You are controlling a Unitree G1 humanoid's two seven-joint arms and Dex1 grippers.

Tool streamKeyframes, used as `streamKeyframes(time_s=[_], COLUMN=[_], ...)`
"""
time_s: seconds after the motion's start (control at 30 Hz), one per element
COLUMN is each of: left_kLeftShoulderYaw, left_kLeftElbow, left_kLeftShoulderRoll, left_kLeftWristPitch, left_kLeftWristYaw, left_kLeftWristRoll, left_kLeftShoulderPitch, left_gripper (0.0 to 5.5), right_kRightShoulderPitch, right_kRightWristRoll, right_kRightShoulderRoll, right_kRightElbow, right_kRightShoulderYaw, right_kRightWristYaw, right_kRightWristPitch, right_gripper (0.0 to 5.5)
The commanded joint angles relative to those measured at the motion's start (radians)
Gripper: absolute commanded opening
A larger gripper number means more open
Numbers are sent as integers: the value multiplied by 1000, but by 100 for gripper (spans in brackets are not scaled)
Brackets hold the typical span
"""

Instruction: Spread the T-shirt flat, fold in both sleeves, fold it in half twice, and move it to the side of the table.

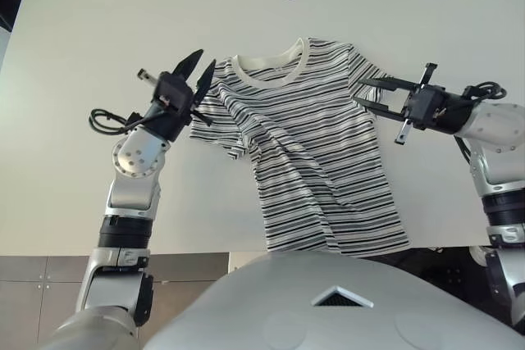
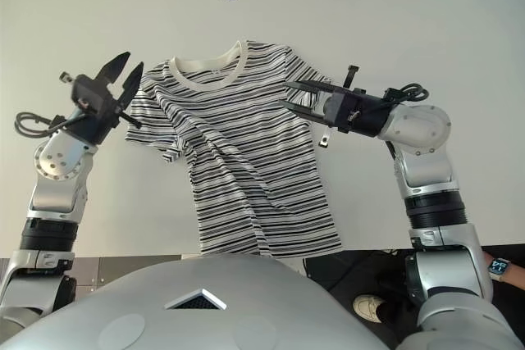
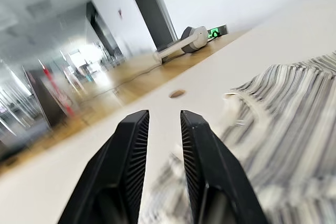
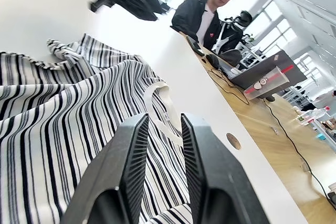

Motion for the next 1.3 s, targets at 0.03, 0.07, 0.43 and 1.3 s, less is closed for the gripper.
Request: streamKeyframes(time_s=[0.03,0.07,0.43,1.3], left_kLeftShoulderYaw=[100,137,191,167], left_kLeftElbow=[-56,-52,-85,-76], left_kLeftShoulderRoll=[13,11,-13,-23], left_kLeftWristPitch=[216,282,722,776], left_kLeftWristYaw=[-48,-43,-80,-171], left_kLeftWristRoll=[-178,-232,-408,-321], left_kLeftShoulderPitch=[87,98,175,227], left_gripper=[154,168,248,13], right_kRightShoulderPitch=[-30,-30,-17,0], right_kRightWristRoll=[-20,-25,-78,-110], right_kRightShoulderRoll=[28,34,59,67], right_kRightElbow=[27,34,62,50], right_kRightShoulderYaw=[-15,-14,-4,-3], right_kRightWristYaw=[-9,-10,-21,-33], right_kRightWristPitch=[-13,-15,-31,-25], right_gripper=[119,119,119,119])
